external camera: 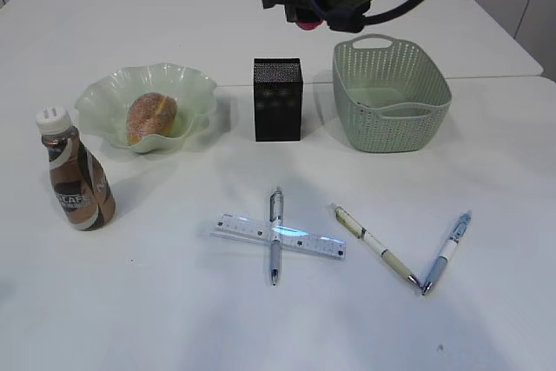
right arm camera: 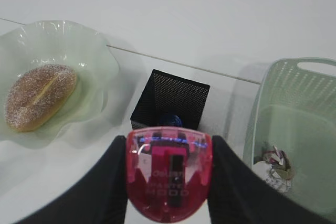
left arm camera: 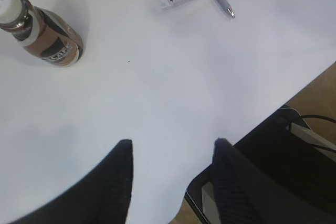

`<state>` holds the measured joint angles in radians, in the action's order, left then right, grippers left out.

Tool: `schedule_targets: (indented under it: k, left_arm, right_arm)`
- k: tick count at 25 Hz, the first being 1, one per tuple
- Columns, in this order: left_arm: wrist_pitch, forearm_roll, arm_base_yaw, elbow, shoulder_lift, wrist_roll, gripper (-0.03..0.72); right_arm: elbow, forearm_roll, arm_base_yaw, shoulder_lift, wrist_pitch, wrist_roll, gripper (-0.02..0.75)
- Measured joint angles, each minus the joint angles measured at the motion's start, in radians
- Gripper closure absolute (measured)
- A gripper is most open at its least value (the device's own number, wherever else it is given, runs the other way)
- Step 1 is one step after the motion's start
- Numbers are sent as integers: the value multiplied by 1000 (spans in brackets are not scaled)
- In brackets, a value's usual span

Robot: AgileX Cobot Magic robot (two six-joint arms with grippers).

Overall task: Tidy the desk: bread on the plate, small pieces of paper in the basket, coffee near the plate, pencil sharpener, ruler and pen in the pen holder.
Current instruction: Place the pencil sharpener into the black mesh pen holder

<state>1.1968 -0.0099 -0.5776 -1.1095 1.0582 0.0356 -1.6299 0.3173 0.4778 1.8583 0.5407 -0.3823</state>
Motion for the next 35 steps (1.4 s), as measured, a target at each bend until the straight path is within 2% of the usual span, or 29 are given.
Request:
schedule_targets:
  k: [12,21,35]
  left_arm:
    - [-9,0,0,0,0,0,347]
    - [-22,0,0,0,0,0,347]
    - [-37,4,0,0,0,0,347]
  right_arm:
    - [-72,8,-7,183,-156,-2,429]
    - [-170,9,-55,300,-211,-2,429]
    - [-176,31,-68,382,-403,-2,430]
